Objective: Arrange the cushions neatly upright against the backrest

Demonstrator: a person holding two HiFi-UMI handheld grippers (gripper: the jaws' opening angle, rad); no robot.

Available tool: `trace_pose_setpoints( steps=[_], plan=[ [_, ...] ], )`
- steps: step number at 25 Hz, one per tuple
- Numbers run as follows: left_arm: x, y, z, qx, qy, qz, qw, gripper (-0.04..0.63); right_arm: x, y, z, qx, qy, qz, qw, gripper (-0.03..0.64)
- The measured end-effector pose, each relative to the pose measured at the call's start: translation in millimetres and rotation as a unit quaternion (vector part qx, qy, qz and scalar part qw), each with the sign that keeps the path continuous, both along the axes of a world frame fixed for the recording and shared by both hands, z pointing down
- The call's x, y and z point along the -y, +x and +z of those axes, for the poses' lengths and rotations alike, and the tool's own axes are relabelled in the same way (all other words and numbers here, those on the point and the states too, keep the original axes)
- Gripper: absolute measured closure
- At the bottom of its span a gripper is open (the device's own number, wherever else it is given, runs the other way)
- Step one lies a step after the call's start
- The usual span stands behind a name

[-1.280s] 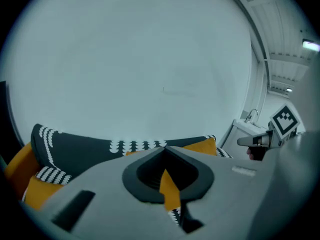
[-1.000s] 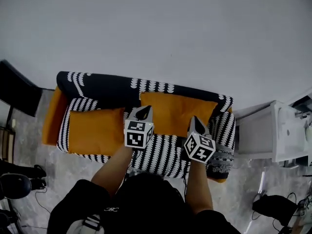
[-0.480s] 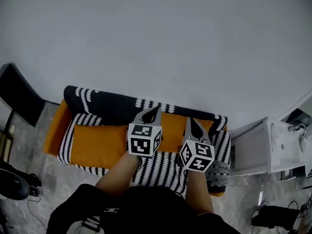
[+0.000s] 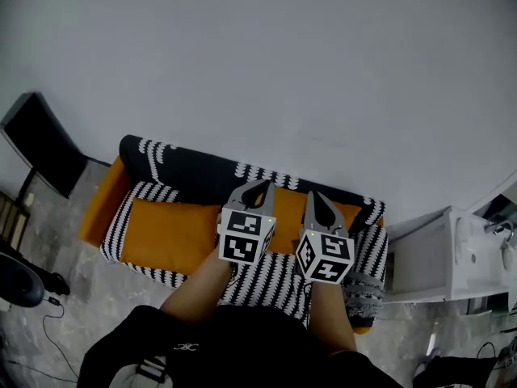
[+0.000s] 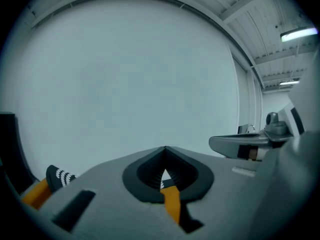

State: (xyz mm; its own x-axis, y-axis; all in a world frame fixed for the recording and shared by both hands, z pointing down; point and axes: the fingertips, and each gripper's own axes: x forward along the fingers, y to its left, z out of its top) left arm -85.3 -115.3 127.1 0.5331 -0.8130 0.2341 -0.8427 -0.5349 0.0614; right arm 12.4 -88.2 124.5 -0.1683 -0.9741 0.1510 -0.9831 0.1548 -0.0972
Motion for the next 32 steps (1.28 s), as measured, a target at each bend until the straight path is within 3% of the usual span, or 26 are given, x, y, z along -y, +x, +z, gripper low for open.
trace_pose_setpoints(
  steps=[5,9,19,25,32],
  plan=[
    [-2,7,1,-0.033,-0.012,-0.008,0.9994,0.588,0,7,7,-0.009,-0.007,-0.007,1.0,0.612],
    [-6,4,6,-0.008,-0.004,-0.029,0.9995,0.588,-4,10,11,-0.004,-0.008,-0.019,1.0,0.612],
    [-12,-29,27,-0.003,-0.027,-0.109,0.9936,0.588,3,-15,36,0.009,-0.029,-0.101,0.994,0.612],
    [-31,-85,43,0.001,-0.041,-0.206,0.9776,0.588,0,-69,56,0.013,-0.049,-0.195,0.979,0.612],
    [-64,-163,60,-0.022,-0.073,-0.31,0.9478,0.588,-20,-158,65,0.02,-0.059,-0.312,0.948,0.612]
  ],
)
